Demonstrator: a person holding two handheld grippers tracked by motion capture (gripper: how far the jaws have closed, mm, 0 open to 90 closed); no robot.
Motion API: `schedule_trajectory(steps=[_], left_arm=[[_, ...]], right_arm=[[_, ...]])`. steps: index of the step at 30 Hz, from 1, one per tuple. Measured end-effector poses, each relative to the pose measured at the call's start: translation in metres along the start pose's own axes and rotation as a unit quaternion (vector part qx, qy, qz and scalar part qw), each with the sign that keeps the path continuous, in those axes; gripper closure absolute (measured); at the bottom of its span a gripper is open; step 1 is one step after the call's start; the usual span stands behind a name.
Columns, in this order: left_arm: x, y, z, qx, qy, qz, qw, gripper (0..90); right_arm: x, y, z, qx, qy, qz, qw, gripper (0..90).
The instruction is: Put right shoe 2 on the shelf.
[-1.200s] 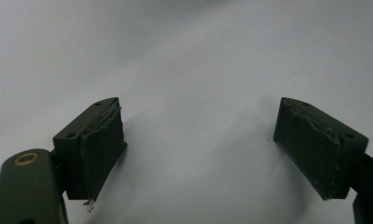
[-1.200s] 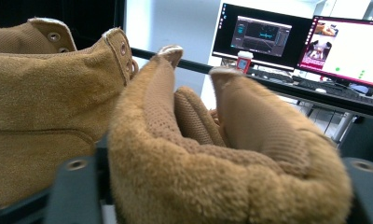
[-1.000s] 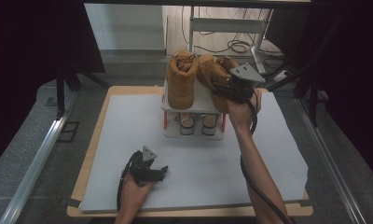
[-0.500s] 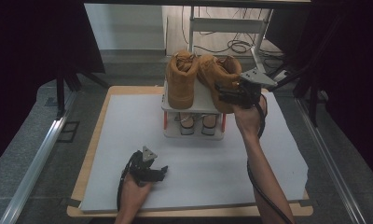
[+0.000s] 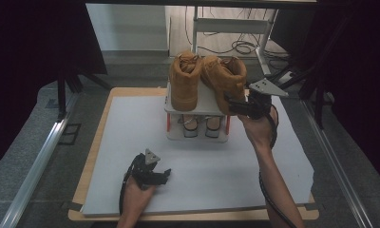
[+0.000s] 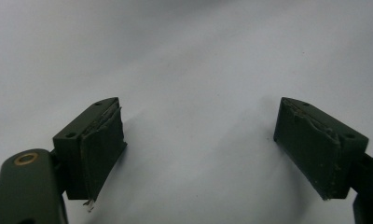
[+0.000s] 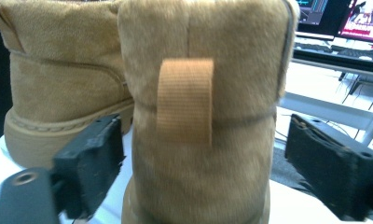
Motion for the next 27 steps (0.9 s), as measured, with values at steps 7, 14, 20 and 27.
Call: schedule_trajectory(steps=[7, 14, 20, 27], left_arm=[[0.0, 0.0, 0.0, 0.0, 0.0, 0.0, 1.0, 15.6], [0.0, 0.0, 0.0, 0.0, -0.001, -0.001, 1.0, 15.7], [0.0, 0.0, 0.0, 0.0, -0.001, -0.001, 1.0, 15.7], [0.0, 0.0, 0.0, 0.0, -0.001, -0.001, 1.0, 15.6]], right_arm=[[-0.008, 0.011, 0.003, 0.001, 0.0, -0.007, 1.0, 24.4], [-0.014, 0.026, 0.007, 0.007, 0.002, -0.009, 0.9999, 38.7], [-0.021, 0.035, 0.011, 0.013, 0.002, -0.022, 0.9997, 50.4], [-0.033, 0.042, 0.015, 0.012, 0.009, -0.033, 0.9993, 64.5]])
Point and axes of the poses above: each handheld gripper's, and its own axes: y roughly backward along the jaws, x roughly out of its top, z roughly to its right, the point moved 2 cm from there along -y, roughly forward along the jaws, and after that the axes turned 11 degrees about -y, right-handed, at the moved point
